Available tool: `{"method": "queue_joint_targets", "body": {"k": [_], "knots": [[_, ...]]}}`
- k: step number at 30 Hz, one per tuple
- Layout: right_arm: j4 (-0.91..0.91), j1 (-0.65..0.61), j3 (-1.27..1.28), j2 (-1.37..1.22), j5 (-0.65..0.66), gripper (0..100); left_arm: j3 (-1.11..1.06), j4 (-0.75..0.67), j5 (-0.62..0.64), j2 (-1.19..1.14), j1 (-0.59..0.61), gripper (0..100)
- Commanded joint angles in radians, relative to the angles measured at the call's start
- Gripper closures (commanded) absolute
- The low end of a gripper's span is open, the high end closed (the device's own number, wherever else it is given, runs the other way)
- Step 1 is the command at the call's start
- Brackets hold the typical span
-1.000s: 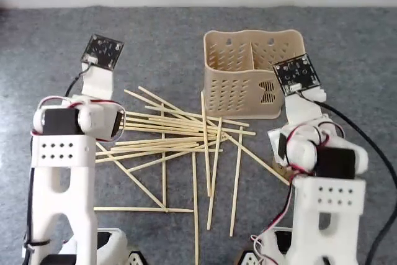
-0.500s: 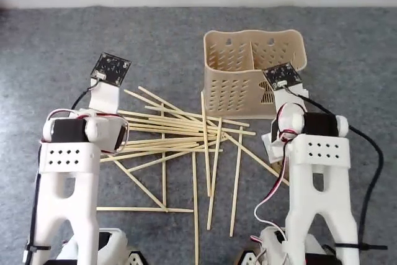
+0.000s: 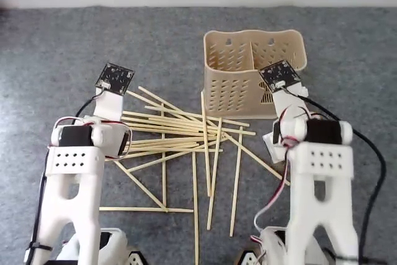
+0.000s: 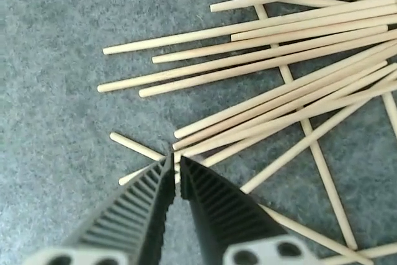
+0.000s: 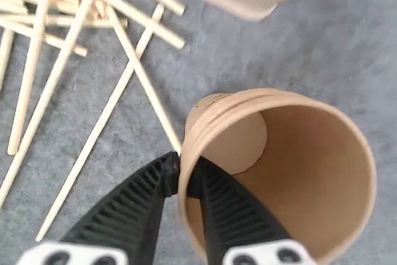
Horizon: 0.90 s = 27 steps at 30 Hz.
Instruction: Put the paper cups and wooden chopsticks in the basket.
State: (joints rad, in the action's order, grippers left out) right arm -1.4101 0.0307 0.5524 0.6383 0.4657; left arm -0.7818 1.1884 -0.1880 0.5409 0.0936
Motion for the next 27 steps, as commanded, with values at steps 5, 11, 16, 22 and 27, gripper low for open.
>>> {"method": "queue_joint_targets", "body": {"k": [5, 11, 16, 22, 27], "knots": [[-0.015, -0.001, -0.012, 0.321, 0.123, 99.1, -0.093, -0.077, 0.028, 0.031, -0.012, 99], [0.022, 0.001, -0.109, 0.381, 0.140, 99.1, -0.191, -0.170, 0.029, 0.031, -0.012, 99], [0.156, -0.002, -0.206, 0.381, 0.143, 99.1, -0.220, -0.180, 0.031, 0.031, -0.012, 99], [0.257, -0.059, -0.324, 0.378, 0.144, 99.1, -0.255, -0.221, 0.031, 0.031, -0.012, 99], [0.386, -0.108, -0.325, 0.257, 0.144, 99.1, -0.257, -0.224, 0.031, 0.031, -0.012, 99]]}}
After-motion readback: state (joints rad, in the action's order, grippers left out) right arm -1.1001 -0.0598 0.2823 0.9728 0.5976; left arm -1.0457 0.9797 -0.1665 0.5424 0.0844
